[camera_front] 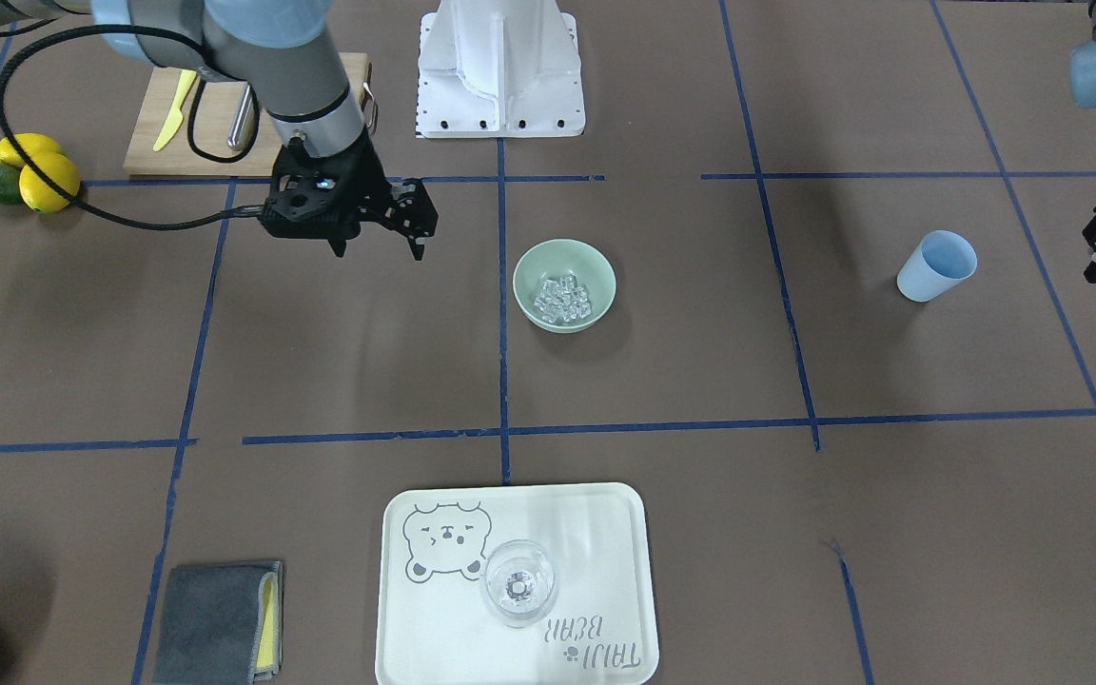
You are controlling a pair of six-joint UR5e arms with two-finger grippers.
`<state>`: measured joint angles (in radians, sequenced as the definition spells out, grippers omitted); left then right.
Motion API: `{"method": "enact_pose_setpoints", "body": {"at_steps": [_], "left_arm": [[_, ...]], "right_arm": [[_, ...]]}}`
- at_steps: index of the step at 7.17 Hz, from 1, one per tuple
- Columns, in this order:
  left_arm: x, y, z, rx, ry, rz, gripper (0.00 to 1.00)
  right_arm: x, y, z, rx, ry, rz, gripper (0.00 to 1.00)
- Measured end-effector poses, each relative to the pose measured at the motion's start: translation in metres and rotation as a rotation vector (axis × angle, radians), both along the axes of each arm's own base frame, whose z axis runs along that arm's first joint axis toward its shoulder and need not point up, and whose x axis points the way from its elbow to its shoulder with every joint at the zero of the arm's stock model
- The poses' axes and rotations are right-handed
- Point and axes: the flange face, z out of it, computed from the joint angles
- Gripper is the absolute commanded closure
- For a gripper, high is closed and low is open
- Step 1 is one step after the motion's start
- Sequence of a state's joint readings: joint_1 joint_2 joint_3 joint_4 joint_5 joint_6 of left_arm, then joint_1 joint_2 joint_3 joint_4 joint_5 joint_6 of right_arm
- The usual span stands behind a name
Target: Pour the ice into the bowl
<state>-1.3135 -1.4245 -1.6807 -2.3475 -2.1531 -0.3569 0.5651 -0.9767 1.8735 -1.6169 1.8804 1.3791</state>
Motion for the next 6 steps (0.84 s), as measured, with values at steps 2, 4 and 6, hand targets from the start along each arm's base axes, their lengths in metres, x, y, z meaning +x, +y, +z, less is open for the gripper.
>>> {"method": "enact_pose_setpoints", "body": {"at_steps": [2,4,6], "left_arm": [[-0.007,-0.032,-0.022,-0.168,0.007,-0.059,0.0],[-0.017,-0.042,-0.049,-0.243,0.019,-0.079,0.0],[-0.019,-0.039,-0.058,-0.253,0.037,-0.074,0.0]], "right_arm": [[-0.078,0.0,-0.019,-0.017,-0.019,0.023,0.0],[-0.116,-0.004,-0.014,-0.014,-0.044,0.027,0.0],[-0.139,0.002,-0.008,-0.024,-0.033,0.004,0.03]]}}
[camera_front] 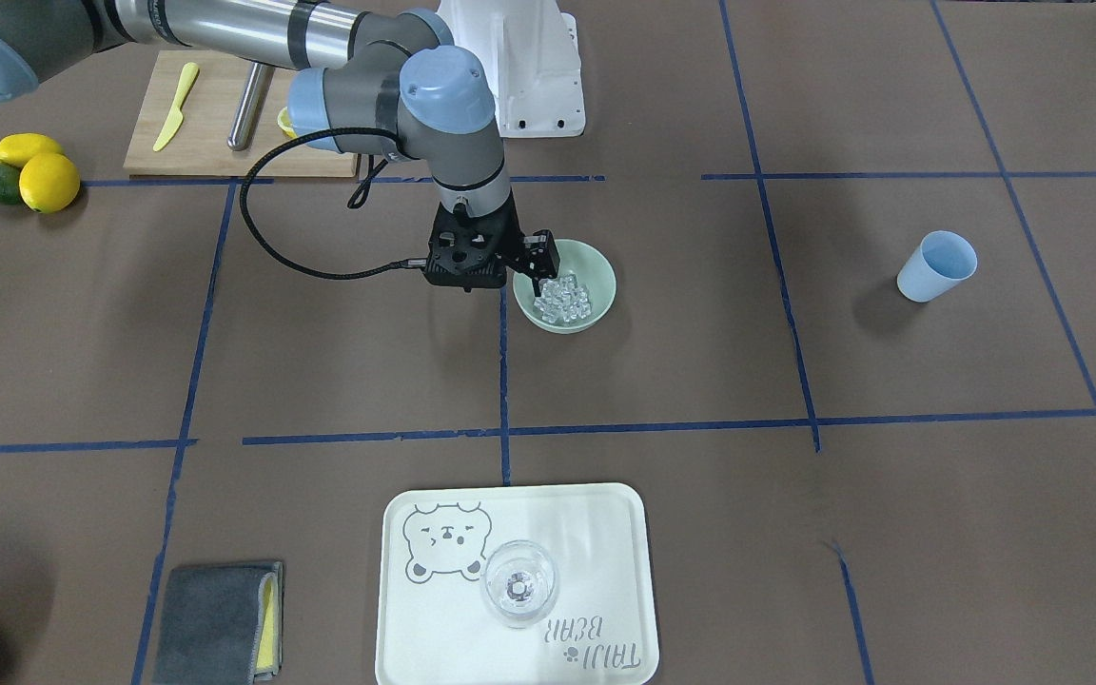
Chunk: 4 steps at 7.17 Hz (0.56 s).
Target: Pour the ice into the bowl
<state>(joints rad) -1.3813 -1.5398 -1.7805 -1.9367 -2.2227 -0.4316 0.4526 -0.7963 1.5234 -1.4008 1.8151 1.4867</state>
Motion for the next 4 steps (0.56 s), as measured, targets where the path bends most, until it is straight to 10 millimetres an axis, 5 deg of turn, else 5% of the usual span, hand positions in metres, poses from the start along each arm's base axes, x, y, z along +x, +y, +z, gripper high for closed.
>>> {"method": "enact_pose_setpoints", "body": {"at_steps": [1,2,4], "left_arm": [[0.0,0.0,0.0,-0.002,0.001,0.0,0.0],[0.0,0.0,0.001,-0.004,0.001,0.0,0.0],[0.0,0.0,0.001,-0.004,0.0,-0.001,0.0]], "right_arm": [[-0.011,0.01,0.002,-0.004,0.005,-0.018,0.36],[-0.019,0.02,0.004,-0.005,0.009,-0.03,0.99],[-0.025,0.028,0.006,-0.023,0.008,-0.024,1.0]]}}
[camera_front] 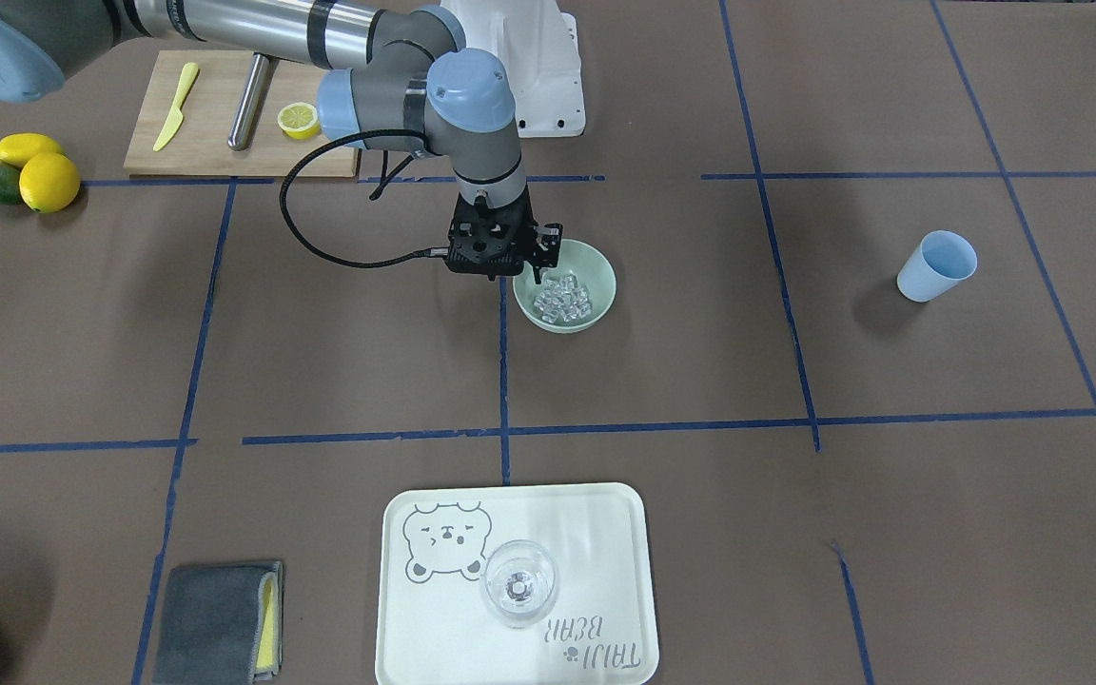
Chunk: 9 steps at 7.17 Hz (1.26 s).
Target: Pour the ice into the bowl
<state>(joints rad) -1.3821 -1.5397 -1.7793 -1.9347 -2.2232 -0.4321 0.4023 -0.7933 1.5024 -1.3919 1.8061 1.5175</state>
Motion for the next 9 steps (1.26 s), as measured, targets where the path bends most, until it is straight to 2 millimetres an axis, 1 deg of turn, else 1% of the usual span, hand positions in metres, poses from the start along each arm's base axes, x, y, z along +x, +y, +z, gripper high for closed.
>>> {"method": "enact_pose_setpoints", "body": {"at_steps": [2,3,4,5,6,7,8,9], "left_arm": [[0.0,0.0,-0.001,0.004,-0.001,0.0,0.0],[0.0,0.0,-0.001,0.005,0.002,0.002,0.0],[0.0,0.0,-0.002,0.007,0.003,0.002,0.0],[0.0,0.001,-0.003,0.009,0.003,0.003,0.0],[0.0,0.0,-0.003,0.011,0.001,0.003,0.0],[0.0,0.0,-0.002,0.01,-0.002,0.002,0.0],[0.0,0.0,-0.001,0.008,-0.003,0.001,0.0],[0.0,0.0,0.0,0.007,-0.004,0.001,0.0]], "right_arm": [[0.004,-0.004,-0.004,0.0,-0.016,0.013,1.0],[0.012,-0.014,-0.01,0.008,-0.043,0.029,1.0],[0.026,-0.027,-0.015,0.014,-0.073,0.047,1.0],[0.047,-0.038,-0.012,0.009,-0.093,0.053,1.0],[0.081,-0.045,0.007,-0.001,-0.103,0.046,1.0],[0.12,-0.045,0.04,0.017,-0.091,0.027,1.0],[0.159,-0.045,0.08,0.061,-0.057,-0.01,1.0],[0.201,-0.05,0.126,0.099,-0.012,-0.06,1.0]]}}
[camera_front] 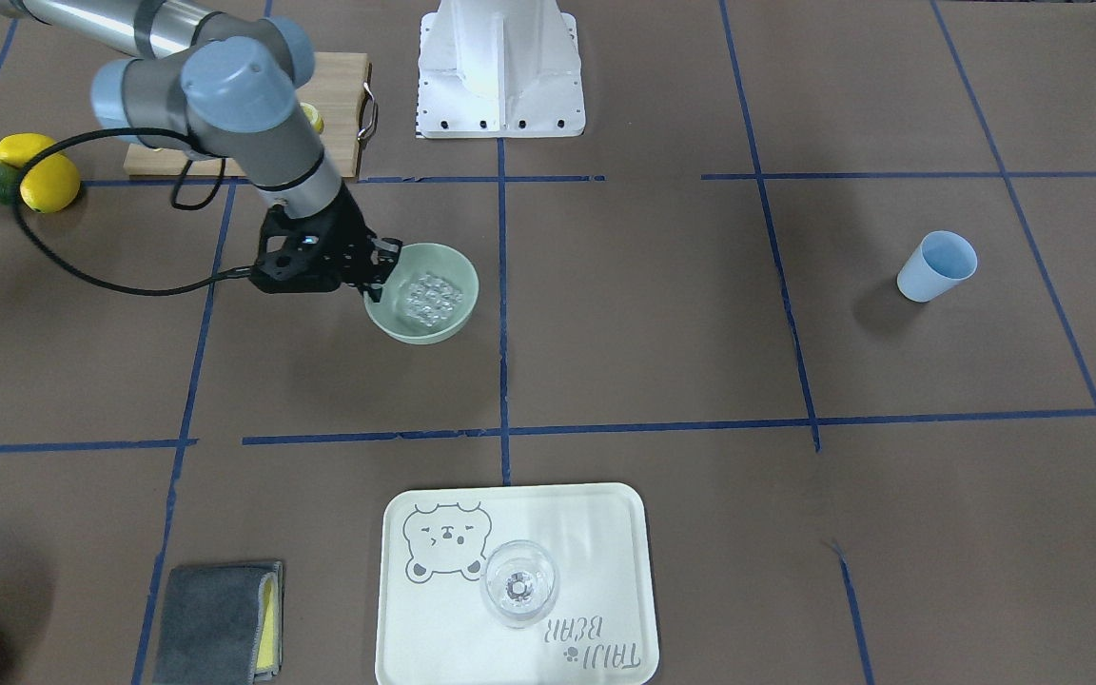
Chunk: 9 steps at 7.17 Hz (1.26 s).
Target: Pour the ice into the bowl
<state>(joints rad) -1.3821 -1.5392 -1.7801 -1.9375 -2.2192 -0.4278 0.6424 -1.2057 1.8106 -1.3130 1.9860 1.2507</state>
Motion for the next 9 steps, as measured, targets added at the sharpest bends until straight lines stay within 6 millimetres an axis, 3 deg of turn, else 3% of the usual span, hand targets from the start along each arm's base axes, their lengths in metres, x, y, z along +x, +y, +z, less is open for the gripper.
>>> {"method": "enact_pose_setpoints", "body": {"at_steps": [3,4,5,7,9], "left_arm": [[0.001,0.0,-0.001,0.002,0.001,0.0,0.0],[0.001,0.0,-0.002,0.003,0.001,0.001,0.0],[0.001,0.0,-0.003,0.005,0.001,0.001,0.0],[0.001,0.0,-0.004,0.009,0.001,0.001,0.0],[0.0,0.001,-0.007,0.014,0.001,-0.001,0.0]], "right_arm": [[0.163,-0.024,0.156,0.099,0.064,-0.156,1.0],[0.207,-0.025,0.196,0.119,0.074,-0.197,1.0],[0.236,-0.022,0.221,0.132,0.079,-0.219,1.0],[0.25,-0.018,0.237,0.128,0.08,-0.23,1.0],[0.247,-0.023,0.24,0.121,0.081,-0.233,1.0]]}}
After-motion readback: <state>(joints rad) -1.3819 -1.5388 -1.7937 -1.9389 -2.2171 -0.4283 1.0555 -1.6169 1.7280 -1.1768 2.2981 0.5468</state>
